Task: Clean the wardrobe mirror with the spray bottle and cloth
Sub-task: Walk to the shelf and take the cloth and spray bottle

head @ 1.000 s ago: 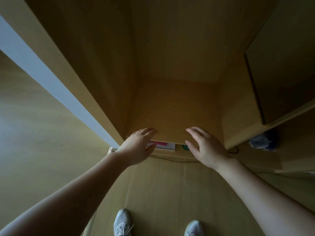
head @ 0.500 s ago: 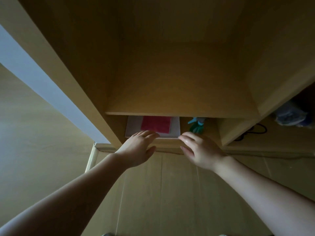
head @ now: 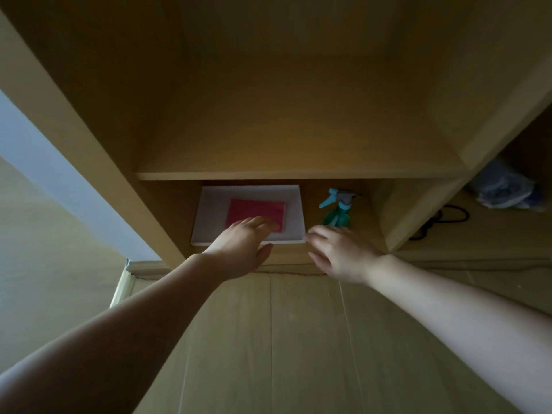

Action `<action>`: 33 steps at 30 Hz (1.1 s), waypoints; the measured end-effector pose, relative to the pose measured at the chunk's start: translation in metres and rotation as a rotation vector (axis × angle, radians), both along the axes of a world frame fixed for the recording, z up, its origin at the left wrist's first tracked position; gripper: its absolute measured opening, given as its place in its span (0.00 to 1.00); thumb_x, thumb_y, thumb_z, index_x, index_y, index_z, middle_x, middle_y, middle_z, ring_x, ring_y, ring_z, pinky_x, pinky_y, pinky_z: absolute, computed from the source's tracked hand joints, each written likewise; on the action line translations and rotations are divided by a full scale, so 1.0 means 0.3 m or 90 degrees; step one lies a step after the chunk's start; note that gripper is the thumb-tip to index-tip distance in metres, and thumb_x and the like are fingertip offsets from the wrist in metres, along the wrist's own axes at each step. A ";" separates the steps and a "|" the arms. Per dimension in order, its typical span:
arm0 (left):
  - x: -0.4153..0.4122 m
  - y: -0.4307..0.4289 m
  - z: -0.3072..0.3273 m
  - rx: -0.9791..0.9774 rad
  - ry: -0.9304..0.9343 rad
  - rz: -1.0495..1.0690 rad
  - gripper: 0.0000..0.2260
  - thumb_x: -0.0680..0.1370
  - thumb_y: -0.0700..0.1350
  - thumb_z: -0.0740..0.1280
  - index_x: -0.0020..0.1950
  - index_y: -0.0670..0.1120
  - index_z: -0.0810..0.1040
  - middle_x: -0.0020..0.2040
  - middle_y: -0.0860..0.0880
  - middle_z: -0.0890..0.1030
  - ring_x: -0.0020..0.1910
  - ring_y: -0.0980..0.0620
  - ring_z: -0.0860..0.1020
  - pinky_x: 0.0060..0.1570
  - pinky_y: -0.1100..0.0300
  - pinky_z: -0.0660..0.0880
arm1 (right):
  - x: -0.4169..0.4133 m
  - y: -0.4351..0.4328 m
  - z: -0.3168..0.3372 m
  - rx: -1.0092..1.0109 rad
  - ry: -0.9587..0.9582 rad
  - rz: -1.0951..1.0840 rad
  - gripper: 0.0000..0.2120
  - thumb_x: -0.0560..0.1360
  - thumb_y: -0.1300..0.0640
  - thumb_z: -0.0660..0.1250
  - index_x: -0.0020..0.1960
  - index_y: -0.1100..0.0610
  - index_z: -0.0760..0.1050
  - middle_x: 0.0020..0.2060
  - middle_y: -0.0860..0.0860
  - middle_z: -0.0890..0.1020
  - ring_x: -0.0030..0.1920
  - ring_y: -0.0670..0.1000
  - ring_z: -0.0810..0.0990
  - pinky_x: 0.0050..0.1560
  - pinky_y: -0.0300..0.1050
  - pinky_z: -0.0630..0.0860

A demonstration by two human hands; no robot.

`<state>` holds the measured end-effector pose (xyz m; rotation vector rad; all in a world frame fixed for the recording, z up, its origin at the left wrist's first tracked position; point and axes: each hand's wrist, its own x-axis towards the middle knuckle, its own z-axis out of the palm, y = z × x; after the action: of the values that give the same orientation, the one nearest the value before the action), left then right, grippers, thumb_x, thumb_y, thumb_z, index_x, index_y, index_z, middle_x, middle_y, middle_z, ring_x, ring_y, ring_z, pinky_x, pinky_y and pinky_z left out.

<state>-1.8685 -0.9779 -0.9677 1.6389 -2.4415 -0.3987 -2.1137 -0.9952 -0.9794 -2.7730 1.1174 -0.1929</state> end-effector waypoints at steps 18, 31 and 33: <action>-0.009 -0.027 -0.101 -0.013 -0.032 -0.013 0.24 0.79 0.49 0.61 0.75 0.49 0.61 0.66 0.48 0.72 0.64 0.48 0.71 0.62 0.56 0.66 | -0.143 -0.345 -0.197 -0.029 0.187 -0.305 0.40 0.78 0.48 0.61 0.78 0.54 0.38 0.78 0.57 0.47 0.77 0.61 0.50 0.75 0.58 0.54; -0.021 -0.051 -0.102 -0.017 0.006 -0.028 0.25 0.79 0.49 0.61 0.75 0.50 0.61 0.68 0.50 0.71 0.66 0.49 0.71 0.63 0.57 0.66 | -0.104 -0.386 -0.195 0.102 0.115 -0.429 0.26 0.80 0.63 0.59 0.76 0.52 0.59 0.76 0.56 0.58 0.72 0.61 0.64 0.67 0.55 0.69; -0.028 -0.054 -0.099 -0.018 0.014 -0.030 0.25 0.79 0.49 0.62 0.75 0.50 0.61 0.69 0.49 0.71 0.66 0.48 0.70 0.63 0.56 0.66 | -0.118 -0.371 -0.195 0.070 0.117 -0.405 0.18 0.80 0.62 0.59 0.70 0.57 0.68 0.72 0.58 0.65 0.68 0.61 0.69 0.63 0.54 0.71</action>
<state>-1.8769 -0.9941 -0.9974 1.5600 -2.4615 -0.3842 -2.1491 -1.1064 -1.0380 -2.2857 1.9599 0.0594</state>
